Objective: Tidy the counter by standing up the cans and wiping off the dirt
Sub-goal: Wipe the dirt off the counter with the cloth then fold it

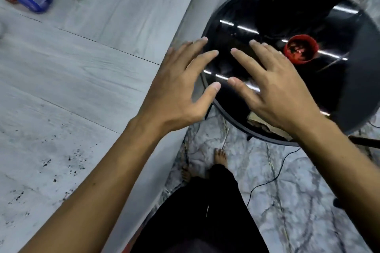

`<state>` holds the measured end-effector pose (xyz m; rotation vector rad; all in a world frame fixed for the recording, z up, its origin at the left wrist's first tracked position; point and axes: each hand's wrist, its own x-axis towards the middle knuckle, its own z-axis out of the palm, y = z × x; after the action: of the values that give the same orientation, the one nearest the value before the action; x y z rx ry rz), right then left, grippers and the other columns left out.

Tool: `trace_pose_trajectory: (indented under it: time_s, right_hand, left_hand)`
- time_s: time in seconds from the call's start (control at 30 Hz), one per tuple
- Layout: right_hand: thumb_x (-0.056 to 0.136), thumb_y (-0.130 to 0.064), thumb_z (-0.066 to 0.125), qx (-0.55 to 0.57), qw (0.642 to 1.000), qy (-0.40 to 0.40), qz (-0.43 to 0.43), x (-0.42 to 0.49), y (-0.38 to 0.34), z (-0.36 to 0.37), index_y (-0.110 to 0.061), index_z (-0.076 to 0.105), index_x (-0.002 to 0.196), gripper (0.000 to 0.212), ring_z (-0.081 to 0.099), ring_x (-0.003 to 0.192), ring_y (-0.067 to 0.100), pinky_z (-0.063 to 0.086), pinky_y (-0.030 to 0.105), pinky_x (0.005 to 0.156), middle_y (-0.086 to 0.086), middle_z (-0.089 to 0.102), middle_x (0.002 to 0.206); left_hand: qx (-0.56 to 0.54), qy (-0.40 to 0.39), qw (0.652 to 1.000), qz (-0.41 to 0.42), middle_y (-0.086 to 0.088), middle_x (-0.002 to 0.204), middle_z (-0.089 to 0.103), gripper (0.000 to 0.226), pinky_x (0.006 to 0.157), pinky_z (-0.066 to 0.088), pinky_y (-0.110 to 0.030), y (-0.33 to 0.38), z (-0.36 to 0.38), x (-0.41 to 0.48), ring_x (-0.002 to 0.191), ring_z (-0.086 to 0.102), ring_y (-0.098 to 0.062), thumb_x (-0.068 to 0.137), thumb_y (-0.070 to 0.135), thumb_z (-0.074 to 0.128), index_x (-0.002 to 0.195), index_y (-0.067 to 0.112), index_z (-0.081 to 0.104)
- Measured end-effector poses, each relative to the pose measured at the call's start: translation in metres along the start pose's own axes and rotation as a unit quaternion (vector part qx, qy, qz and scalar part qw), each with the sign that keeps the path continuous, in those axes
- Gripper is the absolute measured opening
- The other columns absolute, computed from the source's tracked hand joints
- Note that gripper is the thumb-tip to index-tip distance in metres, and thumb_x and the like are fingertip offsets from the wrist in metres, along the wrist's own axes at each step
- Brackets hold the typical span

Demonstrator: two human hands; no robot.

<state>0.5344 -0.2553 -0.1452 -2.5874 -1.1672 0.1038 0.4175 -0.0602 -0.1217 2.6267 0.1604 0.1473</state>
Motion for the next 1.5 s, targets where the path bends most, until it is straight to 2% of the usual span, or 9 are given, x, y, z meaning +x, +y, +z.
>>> trace_pose_trajectory:
  time_s: [0.53, 0.67, 0.8, 0.97, 1.1, 1.23, 1.33, 1.43, 1.5]
  right_hand:
    - [0.103, -0.063, 0.042, 0.093, 0.96, -0.003, 0.263, -0.093, 0.13, 0.042, -0.033, 0.028, 0.16, 0.066, 0.042, 0.14, 0.032, 0.041, 0.051, 0.112, 0.013, 0.038, 0.16]
    - [0.101, -0.062, 0.045, 0.136, 0.937, -0.017, 0.322, -0.107, 0.146, 0.057, -0.035, 0.029, 0.159, 0.067, 0.052, 0.124, 0.029, 0.047, 0.045, 0.102, 0.009, 0.054, 0.144]
    - [0.099, -0.064, 0.047, 0.15, 0.916, -0.041, 0.37, -0.114, 0.153, 0.073, -0.039, 0.031, 0.156, 0.064, 0.053, 0.111, 0.026, 0.041, 0.035, 0.08, 0.001, 0.054, 0.107]
    - [0.097, -0.064, 0.053, 0.177, 0.903, -0.043, 0.388, -0.112, 0.153, 0.084, -0.04, 0.039, 0.152, 0.061, 0.044, 0.1, 0.014, 0.036, 0.024, 0.07, -0.002, 0.046, 0.11]
    - [0.092, -0.054, 0.068, 0.211, 0.895, -0.04, 0.391, -0.105, 0.153, 0.09, -0.039, 0.049, 0.147, 0.06, 0.052, 0.099, 0.017, 0.042, 0.027, 0.078, 0.001, 0.046, 0.115]
    - [0.088, -0.038, 0.079, 0.273, 0.874, -0.029, 0.4, -0.105, 0.156, 0.096, -0.035, 0.062, 0.137, 0.052, 0.051, 0.097, 0.012, 0.038, 0.012, 0.075, -0.005, 0.047, 0.108]
    - [0.086, -0.027, 0.082, 0.3, 0.867, -0.009, 0.399, -0.104, 0.156, 0.099, -0.033, 0.069, 0.125, 0.041, 0.051, 0.108, 0.019, 0.038, 0.019, 0.084, -0.009, 0.05, 0.101]
    - [0.086, -0.02, 0.081, 0.298, 0.871, 0.008, 0.391, -0.103, 0.156, 0.1, -0.031, 0.072, 0.118, 0.036, 0.052, 0.108, 0.019, 0.039, 0.019, 0.085, -0.003, 0.056, 0.103]
    - [0.086, -0.016, 0.08, 0.305, 0.87, 0.026, 0.386, -0.103, 0.156, 0.101, -0.028, 0.074, 0.115, 0.033, 0.056, 0.104, 0.017, 0.046, 0.026, 0.088, -0.002, 0.059, 0.103]
  left_hand:
    - [-0.011, -0.181, 0.983, 0.01, -0.001, 0.149, 0.046, 0.069, 0.11, 0.039, -0.038, 0.058, 0.157, 0.068, 0.133, 0.045, -0.022, 0.095, 0.054, 0.051, 0.158, 0.046, 0.025]
    - [0.014, -0.221, 0.975, -0.016, -0.005, 0.14, 0.054, 0.064, 0.105, 0.044, -0.05, 0.063, 0.183, 0.083, 0.123, 0.05, -0.027, 0.095, 0.056, 0.047, 0.155, 0.047, 0.026]
    - [0.021, -0.252, 0.966, -0.052, -0.007, 0.134, 0.056, 0.055, 0.103, 0.043, -0.049, 0.061, 0.2, 0.089, 0.121, 0.05, -0.029, 0.098, 0.051, 0.049, 0.15, 0.047, 0.032]
    - [-0.028, -0.245, 0.967, -0.07, -0.002, 0.128, 0.054, 0.051, 0.1, 0.043, -0.044, 0.061, 0.212, 0.092, 0.119, 0.05, -0.024, 0.095, 0.041, 0.059, 0.143, 0.046, 0.044]
    - [-0.082, -0.239, 0.964, -0.086, 0.005, 0.116, 0.053, 0.053, 0.098, 0.043, -0.034, 0.059, 0.22, 0.093, 0.114, 0.051, -0.019, 0.089, 0.026, 0.07, 0.137, 0.045, 0.054]
    - [-0.119, -0.222, 0.962, -0.102, 0.011, 0.112, 0.054, 0.042, 0.092, 0.037, -0.026, 0.054, 0.224, 0.095, 0.112, 0.053, -0.012, 0.09, 0.022, 0.075, 0.125, 0.044, 0.066]
    - [-0.146, -0.224, 0.957, -0.109, 0.011, 0.113, 0.056, 0.037, 0.091, 0.045, -0.025, 0.05, 0.224, 0.098, 0.107, 0.056, -0.011, 0.089, 0.02, 0.078, 0.117, 0.043, 0.07]
    - [-0.164, -0.23, 0.952, -0.118, 0.009, 0.116, 0.056, 0.037, 0.08, 0.042, -0.011, 0.045, 0.223, 0.1, 0.103, 0.058, -0.008, 0.087, 0.019, 0.082, 0.115, 0.04, 0.072]
    - [-0.179, -0.228, 0.949, -0.128, 0.009, 0.119, 0.058, 0.038, 0.082, 0.051, -0.019, 0.043, 0.222, 0.099, 0.104, 0.062, -0.009, 0.084, 0.02, 0.085, 0.115, 0.039, 0.074]
